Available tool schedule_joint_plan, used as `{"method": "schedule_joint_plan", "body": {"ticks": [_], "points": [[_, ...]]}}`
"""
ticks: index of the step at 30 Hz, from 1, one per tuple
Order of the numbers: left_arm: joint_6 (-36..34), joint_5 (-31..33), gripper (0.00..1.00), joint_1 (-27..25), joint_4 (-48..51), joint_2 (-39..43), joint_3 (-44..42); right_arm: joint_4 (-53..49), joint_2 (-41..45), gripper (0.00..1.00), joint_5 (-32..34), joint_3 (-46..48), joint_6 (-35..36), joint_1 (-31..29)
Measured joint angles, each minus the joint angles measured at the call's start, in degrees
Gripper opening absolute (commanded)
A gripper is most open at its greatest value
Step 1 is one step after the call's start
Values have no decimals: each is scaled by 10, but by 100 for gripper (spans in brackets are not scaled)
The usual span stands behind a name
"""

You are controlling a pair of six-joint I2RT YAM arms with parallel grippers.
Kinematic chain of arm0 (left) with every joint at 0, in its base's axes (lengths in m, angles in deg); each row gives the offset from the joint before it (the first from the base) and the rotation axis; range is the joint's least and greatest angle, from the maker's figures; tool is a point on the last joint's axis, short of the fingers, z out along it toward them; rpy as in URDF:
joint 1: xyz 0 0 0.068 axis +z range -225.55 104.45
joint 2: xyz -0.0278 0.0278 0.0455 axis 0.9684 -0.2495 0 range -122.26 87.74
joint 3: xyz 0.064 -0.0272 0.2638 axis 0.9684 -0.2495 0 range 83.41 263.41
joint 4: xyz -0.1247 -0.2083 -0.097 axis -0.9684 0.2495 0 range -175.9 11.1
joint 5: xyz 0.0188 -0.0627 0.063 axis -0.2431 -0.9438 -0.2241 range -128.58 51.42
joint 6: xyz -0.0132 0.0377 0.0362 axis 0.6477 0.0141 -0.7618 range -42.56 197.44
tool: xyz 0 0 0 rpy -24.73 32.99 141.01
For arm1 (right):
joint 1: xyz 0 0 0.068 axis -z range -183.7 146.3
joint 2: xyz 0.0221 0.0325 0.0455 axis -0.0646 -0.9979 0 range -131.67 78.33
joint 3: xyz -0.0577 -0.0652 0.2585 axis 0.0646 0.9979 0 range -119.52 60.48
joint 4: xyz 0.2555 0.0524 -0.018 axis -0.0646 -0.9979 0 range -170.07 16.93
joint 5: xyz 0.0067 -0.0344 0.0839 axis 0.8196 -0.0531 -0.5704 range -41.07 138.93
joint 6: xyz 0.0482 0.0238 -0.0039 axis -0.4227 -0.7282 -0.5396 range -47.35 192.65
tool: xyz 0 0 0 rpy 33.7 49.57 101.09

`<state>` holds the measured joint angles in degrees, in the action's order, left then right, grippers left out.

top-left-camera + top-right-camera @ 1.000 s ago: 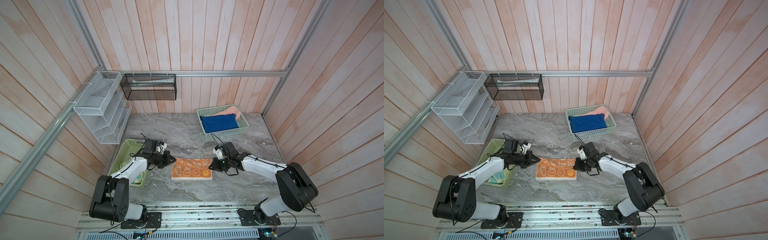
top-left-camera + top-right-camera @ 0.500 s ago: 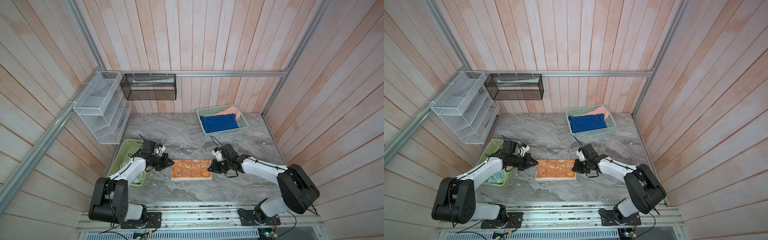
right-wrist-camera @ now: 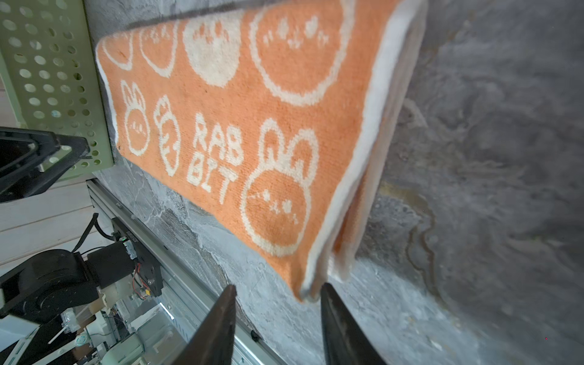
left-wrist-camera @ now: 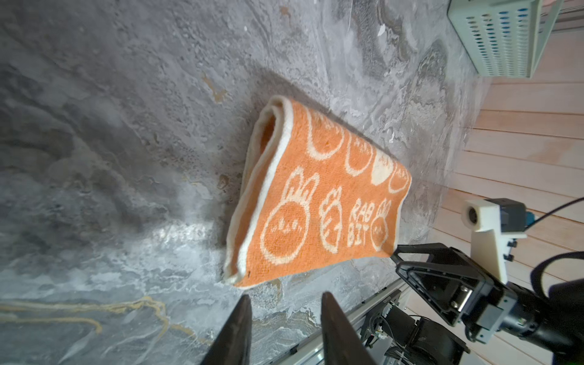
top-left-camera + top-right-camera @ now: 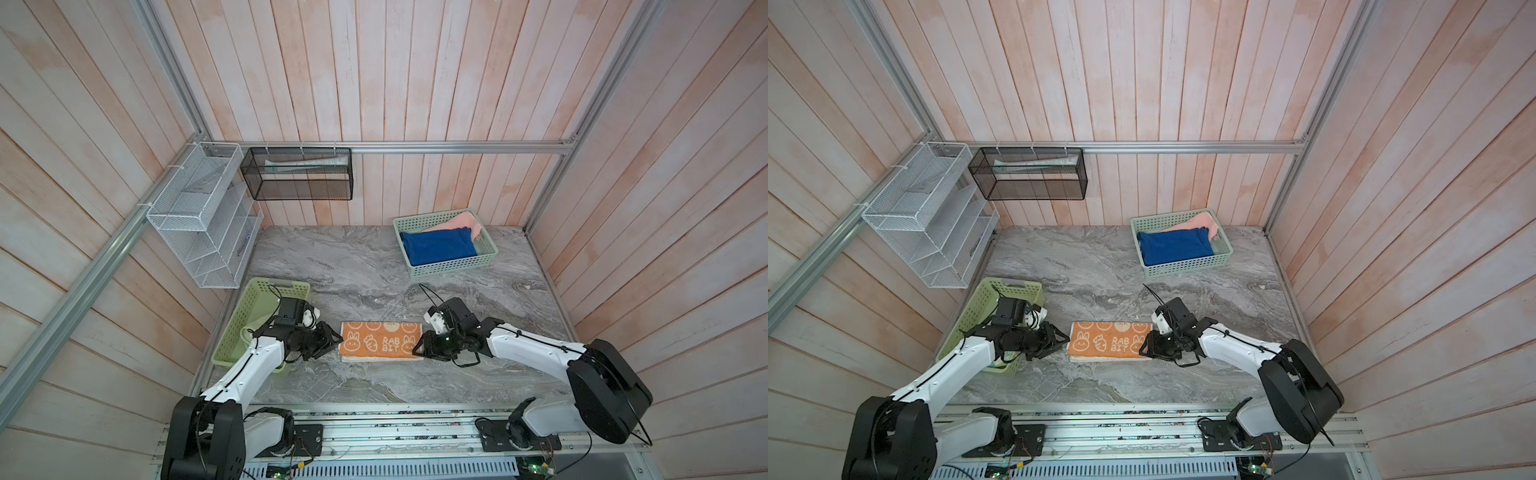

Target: Fold and stack the towels

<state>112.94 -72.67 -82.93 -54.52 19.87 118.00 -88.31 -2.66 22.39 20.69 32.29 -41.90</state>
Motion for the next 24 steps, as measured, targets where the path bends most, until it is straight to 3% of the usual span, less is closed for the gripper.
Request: {"method": "schedule_joint_plan", "body": {"ticks": [4, 12, 14, 18, 20, 21, 24], "points": [[3, 2, 47, 0, -2, -19, 0, -1, -13, 45, 7, -9, 3, 0], [3, -2, 48, 0, -42, -67, -14, -1, -59, 45, 10, -30, 16, 0], [5, -6, 42, -2, -55, -78, -19, -2, -66, 40, 10, -33, 20, 0], [10, -17, 12, -7, -70, -87, -22, -5, -68, 14, 12, -35, 26, 0], [14, -17, 2, -10, -71, -85, -22, -9, -69, 4, 12, -38, 30, 0], [14, -17, 0, -12, -70, -82, -22, -10, -69, 0, 13, -41, 31, 0], [19, -15, 0, -13, -62, -63, -22, -18, -69, 0, 16, -49, 37, 0]]}}
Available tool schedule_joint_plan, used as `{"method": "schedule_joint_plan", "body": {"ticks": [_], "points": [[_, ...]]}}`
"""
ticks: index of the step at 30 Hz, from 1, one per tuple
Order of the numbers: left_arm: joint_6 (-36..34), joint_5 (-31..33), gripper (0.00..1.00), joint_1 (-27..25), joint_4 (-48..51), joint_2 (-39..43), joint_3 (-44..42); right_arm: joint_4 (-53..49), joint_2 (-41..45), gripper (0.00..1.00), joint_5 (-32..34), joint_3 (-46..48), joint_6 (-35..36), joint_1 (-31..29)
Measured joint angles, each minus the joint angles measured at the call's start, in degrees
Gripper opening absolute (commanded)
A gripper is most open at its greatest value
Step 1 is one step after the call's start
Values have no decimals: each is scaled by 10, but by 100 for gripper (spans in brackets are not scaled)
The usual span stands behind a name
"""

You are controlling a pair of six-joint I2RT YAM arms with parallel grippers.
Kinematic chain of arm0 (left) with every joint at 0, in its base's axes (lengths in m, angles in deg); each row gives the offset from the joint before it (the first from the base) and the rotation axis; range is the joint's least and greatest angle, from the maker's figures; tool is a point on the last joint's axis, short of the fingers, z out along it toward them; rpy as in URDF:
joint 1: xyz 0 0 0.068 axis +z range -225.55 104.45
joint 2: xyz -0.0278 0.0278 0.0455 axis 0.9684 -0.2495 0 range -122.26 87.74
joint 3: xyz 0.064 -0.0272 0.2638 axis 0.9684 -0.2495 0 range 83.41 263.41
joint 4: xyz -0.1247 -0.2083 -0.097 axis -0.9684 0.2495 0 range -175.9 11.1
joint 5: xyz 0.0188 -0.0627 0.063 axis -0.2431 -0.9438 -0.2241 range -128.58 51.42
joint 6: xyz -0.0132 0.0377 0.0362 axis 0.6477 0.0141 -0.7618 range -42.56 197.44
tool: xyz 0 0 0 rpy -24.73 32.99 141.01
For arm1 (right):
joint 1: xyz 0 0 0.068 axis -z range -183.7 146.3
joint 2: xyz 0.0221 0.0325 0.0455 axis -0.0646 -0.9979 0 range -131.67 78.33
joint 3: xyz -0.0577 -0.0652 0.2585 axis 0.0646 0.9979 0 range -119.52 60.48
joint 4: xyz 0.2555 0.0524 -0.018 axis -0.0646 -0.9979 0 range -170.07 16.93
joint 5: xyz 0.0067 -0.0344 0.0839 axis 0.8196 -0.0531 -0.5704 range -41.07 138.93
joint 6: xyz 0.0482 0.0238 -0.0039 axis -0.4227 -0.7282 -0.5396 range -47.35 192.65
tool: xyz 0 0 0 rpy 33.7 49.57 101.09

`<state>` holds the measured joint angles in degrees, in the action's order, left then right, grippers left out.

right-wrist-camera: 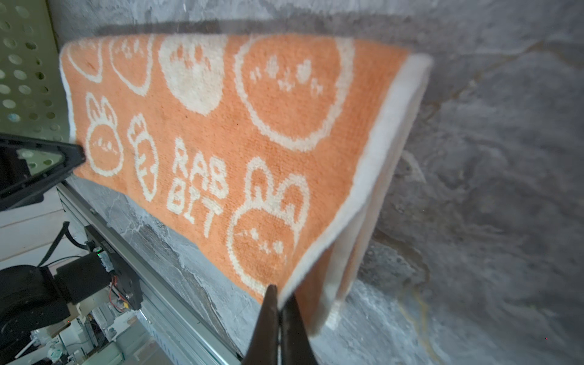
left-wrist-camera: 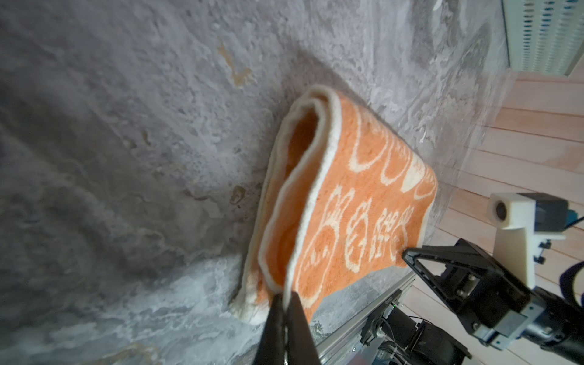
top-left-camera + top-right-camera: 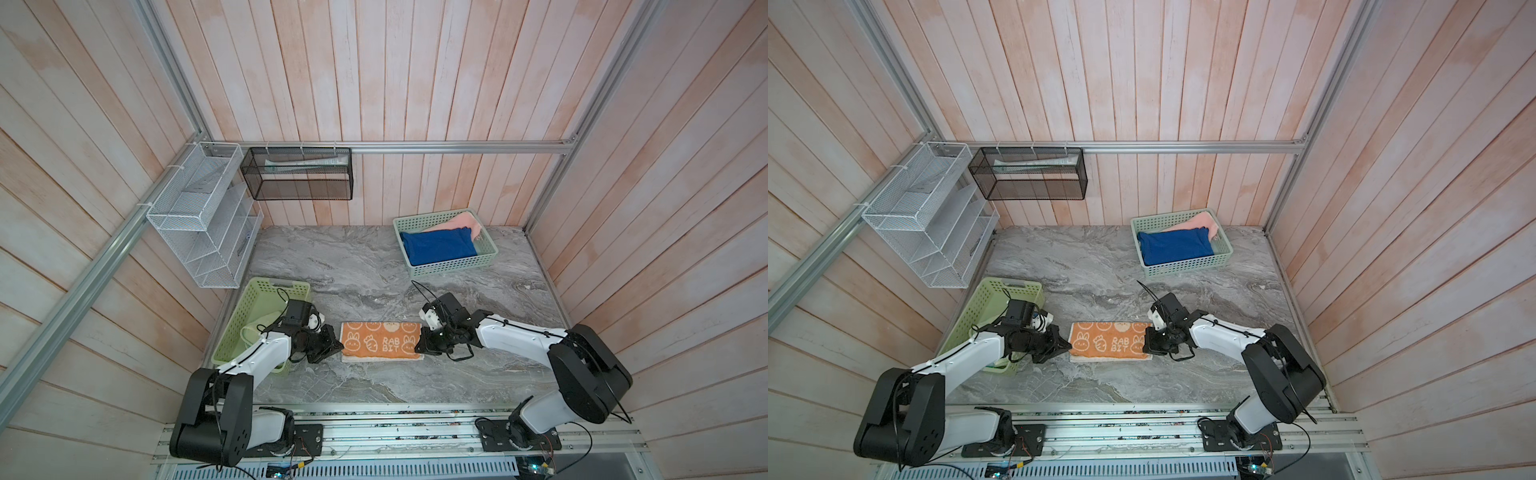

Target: Fold and stack the towels

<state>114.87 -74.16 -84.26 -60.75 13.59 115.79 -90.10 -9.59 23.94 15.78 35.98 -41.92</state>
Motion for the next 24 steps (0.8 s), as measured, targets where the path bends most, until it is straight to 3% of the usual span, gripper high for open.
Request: {"method": "schedule_joint_plan", "body": {"ticks": [9, 11, 12, 14, 15, 17, 20, 24], "points": [[3, 0, 0, -9, 37, 32, 10, -40, 6, 0, 6, -38, 30, 14], [9, 0, 10, -14, 42, 38, 8, -50, 9, 0, 6, -38, 38, 20], [13, 0, 19, -17, 41, 42, 5, -53, 9, 6, 6, -38, 40, 22], [25, 0, 33, -22, 39, 49, -9, -57, 9, 29, 6, -35, 42, 25], [31, 0, 39, -24, 40, 53, -19, -59, 9, 40, 6, -31, 42, 26], [37, 0, 45, -26, 45, 58, -37, -63, 9, 53, 7, -26, 44, 26], [40, 10, 47, -26, 60, 59, -40, -64, 6, 66, 7, -25, 43, 26], [32, 26, 47, -18, 62, 46, -18, -56, -19, 71, 7, -26, 40, 26]]}}
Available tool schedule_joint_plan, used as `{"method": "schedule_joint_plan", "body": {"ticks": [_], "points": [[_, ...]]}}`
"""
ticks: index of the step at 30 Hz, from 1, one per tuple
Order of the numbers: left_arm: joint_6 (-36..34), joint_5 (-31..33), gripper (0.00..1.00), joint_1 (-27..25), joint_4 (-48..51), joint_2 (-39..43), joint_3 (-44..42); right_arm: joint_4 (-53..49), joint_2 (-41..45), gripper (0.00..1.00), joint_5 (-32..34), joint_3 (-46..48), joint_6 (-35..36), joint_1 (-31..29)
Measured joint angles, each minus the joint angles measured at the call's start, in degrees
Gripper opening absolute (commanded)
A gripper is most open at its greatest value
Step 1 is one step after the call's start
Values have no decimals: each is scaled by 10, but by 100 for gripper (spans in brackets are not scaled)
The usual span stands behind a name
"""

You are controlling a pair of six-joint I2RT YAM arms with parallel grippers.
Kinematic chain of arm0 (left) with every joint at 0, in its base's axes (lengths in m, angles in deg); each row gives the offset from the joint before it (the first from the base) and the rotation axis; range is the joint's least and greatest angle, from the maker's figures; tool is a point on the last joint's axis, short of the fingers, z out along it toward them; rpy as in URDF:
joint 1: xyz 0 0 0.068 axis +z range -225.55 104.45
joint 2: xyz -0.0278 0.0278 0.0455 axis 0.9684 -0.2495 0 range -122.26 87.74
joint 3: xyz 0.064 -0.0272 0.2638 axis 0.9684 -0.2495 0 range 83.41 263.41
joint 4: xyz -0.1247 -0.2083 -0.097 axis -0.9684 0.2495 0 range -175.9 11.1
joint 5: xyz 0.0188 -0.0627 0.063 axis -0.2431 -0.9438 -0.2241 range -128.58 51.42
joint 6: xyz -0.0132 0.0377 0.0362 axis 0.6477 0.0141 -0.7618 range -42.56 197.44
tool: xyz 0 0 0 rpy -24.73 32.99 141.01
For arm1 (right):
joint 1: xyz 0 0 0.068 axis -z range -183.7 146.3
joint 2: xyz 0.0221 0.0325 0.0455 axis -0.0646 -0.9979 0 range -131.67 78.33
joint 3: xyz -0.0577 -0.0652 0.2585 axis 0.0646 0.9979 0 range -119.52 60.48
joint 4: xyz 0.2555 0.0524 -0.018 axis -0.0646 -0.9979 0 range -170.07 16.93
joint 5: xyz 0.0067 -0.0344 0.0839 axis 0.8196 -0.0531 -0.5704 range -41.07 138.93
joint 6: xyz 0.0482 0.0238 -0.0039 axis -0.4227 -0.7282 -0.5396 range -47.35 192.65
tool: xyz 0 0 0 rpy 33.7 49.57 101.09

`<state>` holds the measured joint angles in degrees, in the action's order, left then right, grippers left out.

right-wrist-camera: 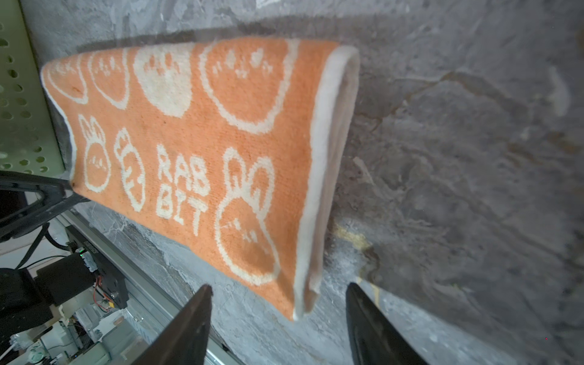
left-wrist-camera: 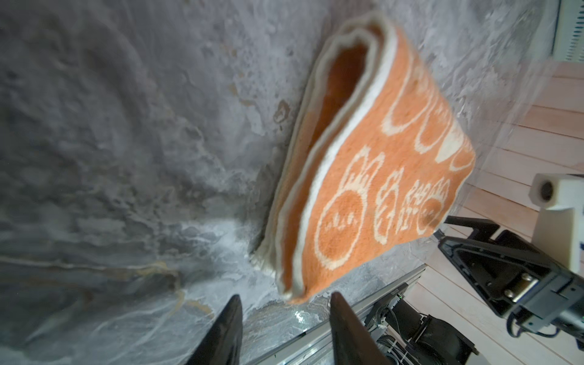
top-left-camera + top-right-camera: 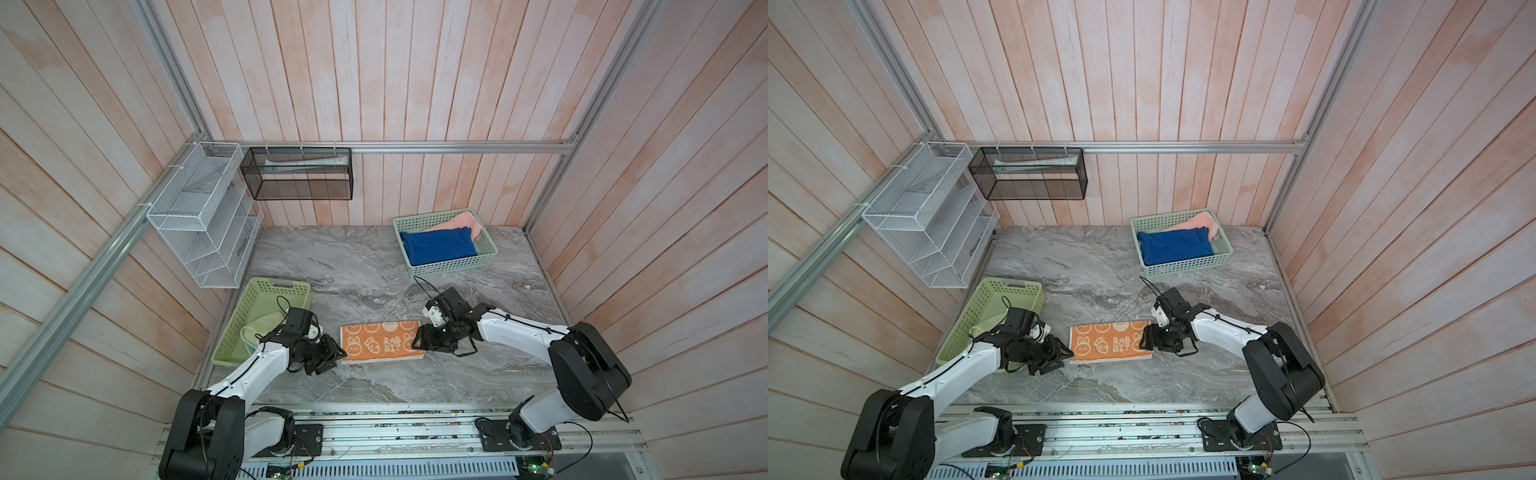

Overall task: Fold and stack the towels
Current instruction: 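Carry the orange towel to the mint-green basket with the right gripper while the left releases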

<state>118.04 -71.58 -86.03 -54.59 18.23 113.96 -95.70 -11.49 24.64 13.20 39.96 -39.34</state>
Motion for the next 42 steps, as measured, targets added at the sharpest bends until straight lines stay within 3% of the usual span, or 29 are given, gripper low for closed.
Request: {"method": "schedule_joint_plan", "body": {"ticks": [4, 6, 8, 11, 13, 20, 26, 32, 39, 42], "points": [[-14, 3, 47, 5, -21, -49, 33, 19, -24, 71, -7, -7, -9, 0], [-18, 0, 47, 5, -41, -75, 38, 31, -33, 67, -12, -13, -16, 0], [-20, -4, 47, 5, -55, -96, 37, 46, -46, 51, -15, -18, -21, -2], [-20, -15, 47, 5, -77, -111, 27, 69, -72, 15, -20, -26, -27, -3], [-20, -21, 47, 6, -85, -111, 24, 77, -94, 1, -21, -35, -31, -3], [-34, -18, 47, 29, -76, -77, 20, 17, -118, 0, 26, -139, 7, -14], [-54, -14, 47, 60, -63, -62, 24, -73, -145, 0, 87, -327, 83, -4], [-66, -15, 47, 65, -58, -87, 65, -155, -242, 0, 123, -570, 169, 64], [-65, -22, 46, 65, -70, -139, 112, -257, -462, 0, 133, -985, 246, 157], [-66, -25, 46, 65, -71, -160, 129, -278, -521, 0, 120, -1080, 255, 190]]}}
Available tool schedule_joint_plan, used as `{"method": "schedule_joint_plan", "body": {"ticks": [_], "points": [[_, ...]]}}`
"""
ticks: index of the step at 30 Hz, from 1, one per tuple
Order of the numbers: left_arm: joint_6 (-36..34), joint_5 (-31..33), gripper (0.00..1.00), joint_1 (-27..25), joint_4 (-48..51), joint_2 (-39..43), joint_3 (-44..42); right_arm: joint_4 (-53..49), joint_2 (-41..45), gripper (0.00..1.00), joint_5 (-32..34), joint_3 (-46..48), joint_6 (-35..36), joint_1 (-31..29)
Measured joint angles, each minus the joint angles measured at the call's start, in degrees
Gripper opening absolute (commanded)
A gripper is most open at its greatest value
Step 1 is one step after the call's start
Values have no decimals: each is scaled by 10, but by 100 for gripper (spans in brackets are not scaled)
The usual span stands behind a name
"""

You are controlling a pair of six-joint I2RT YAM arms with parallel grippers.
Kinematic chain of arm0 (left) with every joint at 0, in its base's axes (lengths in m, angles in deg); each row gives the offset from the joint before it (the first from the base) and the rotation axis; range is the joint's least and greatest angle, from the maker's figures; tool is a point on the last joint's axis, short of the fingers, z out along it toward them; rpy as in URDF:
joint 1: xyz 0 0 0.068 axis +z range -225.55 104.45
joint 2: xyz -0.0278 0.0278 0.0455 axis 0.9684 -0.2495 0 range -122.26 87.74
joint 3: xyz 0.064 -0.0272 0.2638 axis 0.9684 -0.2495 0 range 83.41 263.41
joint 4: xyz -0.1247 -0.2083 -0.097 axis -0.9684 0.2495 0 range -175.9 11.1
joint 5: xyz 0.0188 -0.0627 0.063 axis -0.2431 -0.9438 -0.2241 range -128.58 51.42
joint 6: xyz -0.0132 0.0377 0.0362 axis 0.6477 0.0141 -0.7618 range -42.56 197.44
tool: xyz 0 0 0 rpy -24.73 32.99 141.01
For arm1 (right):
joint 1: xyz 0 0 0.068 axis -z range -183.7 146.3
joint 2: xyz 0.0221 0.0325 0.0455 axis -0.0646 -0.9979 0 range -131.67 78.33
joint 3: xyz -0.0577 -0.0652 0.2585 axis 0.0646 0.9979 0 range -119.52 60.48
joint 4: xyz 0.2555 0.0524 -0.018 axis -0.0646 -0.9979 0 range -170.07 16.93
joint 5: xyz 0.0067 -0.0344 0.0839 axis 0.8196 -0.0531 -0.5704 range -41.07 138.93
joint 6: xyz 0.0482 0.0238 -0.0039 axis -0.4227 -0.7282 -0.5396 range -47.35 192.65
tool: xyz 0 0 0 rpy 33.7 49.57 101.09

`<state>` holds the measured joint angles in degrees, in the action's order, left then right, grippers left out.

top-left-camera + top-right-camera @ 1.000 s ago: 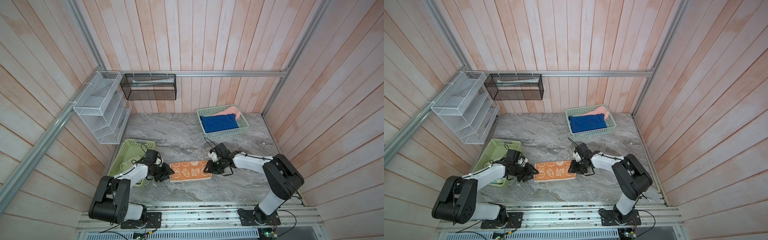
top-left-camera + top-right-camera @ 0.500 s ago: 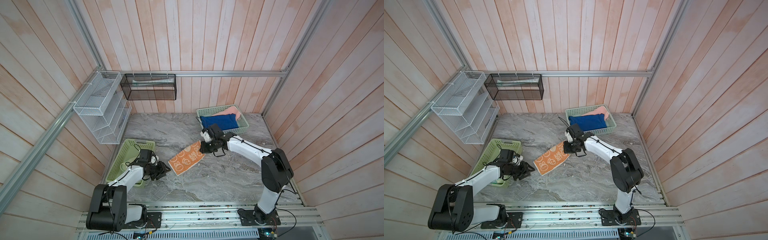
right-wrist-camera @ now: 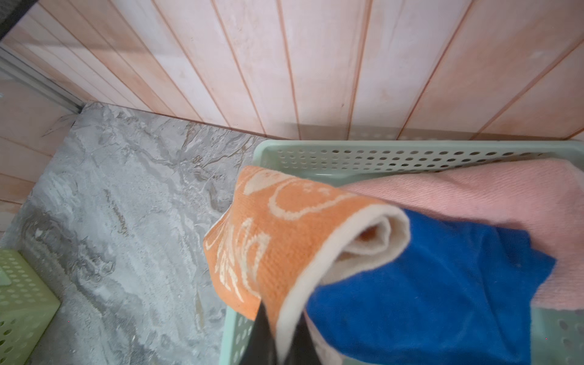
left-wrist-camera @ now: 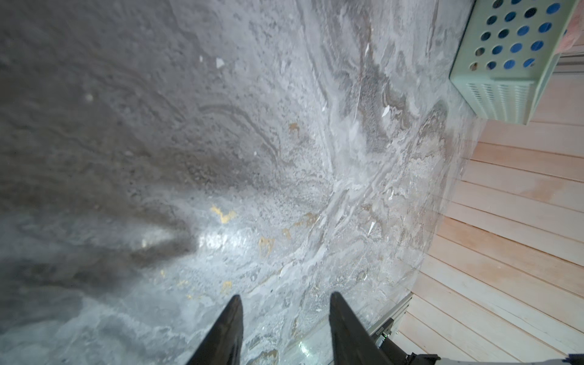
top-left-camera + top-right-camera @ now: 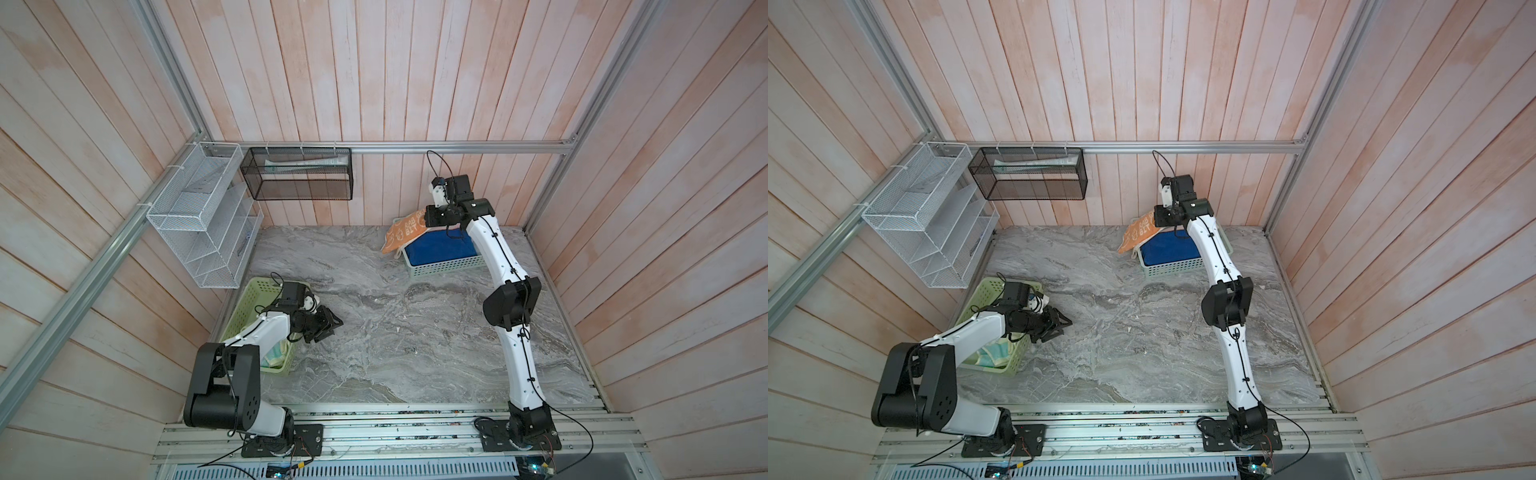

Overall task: Fold and stack the towels
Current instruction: 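Carry the orange towel to the mint-green basket with the right gripper while the left releases, then drop the orange towel on the blue towel while the left gripper reaches into the basket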

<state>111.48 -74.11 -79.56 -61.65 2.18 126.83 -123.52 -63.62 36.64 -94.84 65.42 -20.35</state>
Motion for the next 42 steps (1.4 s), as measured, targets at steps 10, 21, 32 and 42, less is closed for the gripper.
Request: {"method": "schedule_joint_plan", "body": {"ticks": [10, 21, 32, 42], "points": [[-5, -5, 46, 2, -4, -62, 28, 15, 17, 0, -17, 174, 22, 89], [-6, -16, 44, -46, -12, -97, 101, 21, 15, 0, 18, 252, 37, 48], [-6, -16, 43, -134, -30, -168, 210, 18, 13, 0, 113, 137, 95, 78], [-39, -6, 42, -133, 14, -196, 240, 20, -23, 57, 182, 117, 117, 115]]}}
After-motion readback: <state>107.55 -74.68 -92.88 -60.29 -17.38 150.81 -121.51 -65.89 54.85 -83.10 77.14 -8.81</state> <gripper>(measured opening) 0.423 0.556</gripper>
